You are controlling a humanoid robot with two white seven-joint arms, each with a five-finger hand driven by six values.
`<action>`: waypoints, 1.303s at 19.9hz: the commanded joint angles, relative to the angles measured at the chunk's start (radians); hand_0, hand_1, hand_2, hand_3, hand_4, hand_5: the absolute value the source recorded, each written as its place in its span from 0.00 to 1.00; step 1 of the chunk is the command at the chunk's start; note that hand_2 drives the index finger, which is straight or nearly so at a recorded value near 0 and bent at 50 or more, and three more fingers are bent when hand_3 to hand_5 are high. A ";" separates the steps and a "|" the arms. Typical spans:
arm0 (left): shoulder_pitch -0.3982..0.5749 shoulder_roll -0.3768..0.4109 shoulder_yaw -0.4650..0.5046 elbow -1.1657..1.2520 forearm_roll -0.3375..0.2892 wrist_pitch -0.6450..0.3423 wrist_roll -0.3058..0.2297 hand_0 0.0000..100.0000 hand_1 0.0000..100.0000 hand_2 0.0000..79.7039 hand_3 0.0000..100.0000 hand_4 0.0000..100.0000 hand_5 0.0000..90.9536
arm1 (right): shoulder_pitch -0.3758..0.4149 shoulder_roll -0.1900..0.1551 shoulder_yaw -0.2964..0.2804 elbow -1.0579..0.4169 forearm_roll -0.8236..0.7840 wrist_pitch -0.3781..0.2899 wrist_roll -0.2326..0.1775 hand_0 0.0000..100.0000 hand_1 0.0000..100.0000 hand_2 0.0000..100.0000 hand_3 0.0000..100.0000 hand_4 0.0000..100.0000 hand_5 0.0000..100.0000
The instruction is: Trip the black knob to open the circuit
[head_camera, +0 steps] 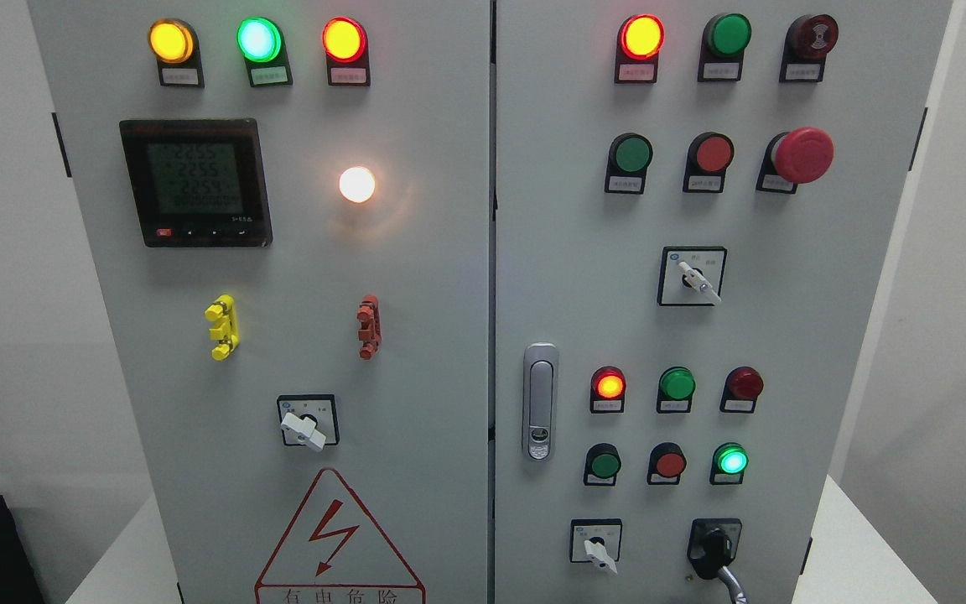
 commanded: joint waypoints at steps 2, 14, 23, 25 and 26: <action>-0.004 -0.002 0.001 0.000 0.002 -0.001 0.000 0.12 0.39 0.00 0.00 0.00 0.00 | -0.008 -0.001 0.005 -0.059 0.003 -0.026 0.022 0.80 0.69 0.00 0.94 0.84 0.83; -0.004 -0.002 0.001 0.000 0.002 -0.001 0.000 0.12 0.39 0.00 0.00 0.00 0.00 | 0.003 -0.003 -0.001 -0.048 0.003 -0.026 0.022 0.81 0.70 0.00 0.94 0.84 0.82; -0.002 -0.002 0.001 0.000 0.002 -0.001 0.000 0.12 0.39 0.00 0.00 0.00 0.00 | 0.009 -0.010 -0.021 -0.025 0.003 -0.026 0.022 0.81 0.71 0.00 0.94 0.84 0.82; -0.004 -0.002 0.001 0.000 0.002 -0.001 0.000 0.12 0.39 0.00 0.00 0.00 0.00 | 0.009 -0.012 -0.021 -0.019 0.003 -0.029 0.022 0.81 0.71 0.00 0.94 0.84 0.82; -0.004 -0.002 0.001 0.000 0.002 0.000 0.000 0.12 0.39 0.00 0.00 0.00 0.00 | 0.010 -0.012 -0.023 -0.019 0.003 -0.029 0.022 0.81 0.71 0.00 0.94 0.84 0.82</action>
